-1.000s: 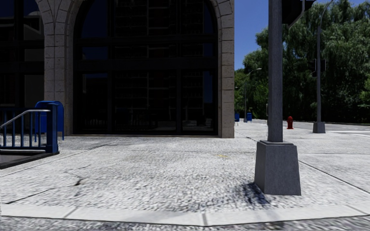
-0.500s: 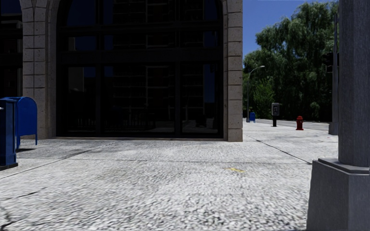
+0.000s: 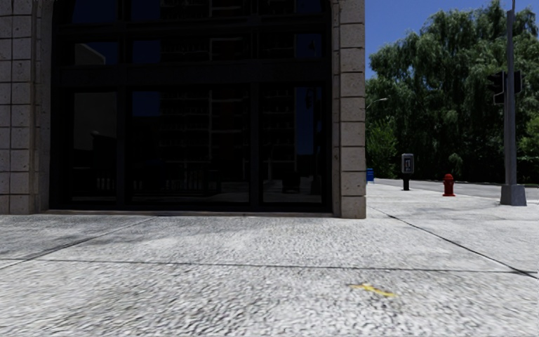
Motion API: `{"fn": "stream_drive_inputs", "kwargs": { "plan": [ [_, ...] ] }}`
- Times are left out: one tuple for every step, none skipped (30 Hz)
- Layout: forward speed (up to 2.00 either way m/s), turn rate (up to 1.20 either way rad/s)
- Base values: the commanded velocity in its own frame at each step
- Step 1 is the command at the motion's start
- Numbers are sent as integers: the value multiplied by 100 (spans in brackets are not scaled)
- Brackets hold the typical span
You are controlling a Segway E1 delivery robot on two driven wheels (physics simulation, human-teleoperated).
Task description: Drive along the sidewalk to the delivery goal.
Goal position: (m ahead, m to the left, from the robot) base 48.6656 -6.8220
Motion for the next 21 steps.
{"fn": "stream_drive_inputs", "kwargs": {
  "plan": [
    [173, 0],
    [173, 0],
    [173, -15],
    [172, -35],
    [172, -35],
    [172, -52],
    [172, -58],
    [172, -58],
    [172, -59],
    [172, -60],
    [172, -60],
    [172, -63],
    [172, -63],
    [172, -67],
    [172, -69],
    [170, -70],
    [170, -70],
    [166, -71],
    [162, -72],
    [162, -72],
    [162, -72]
  ]
}}
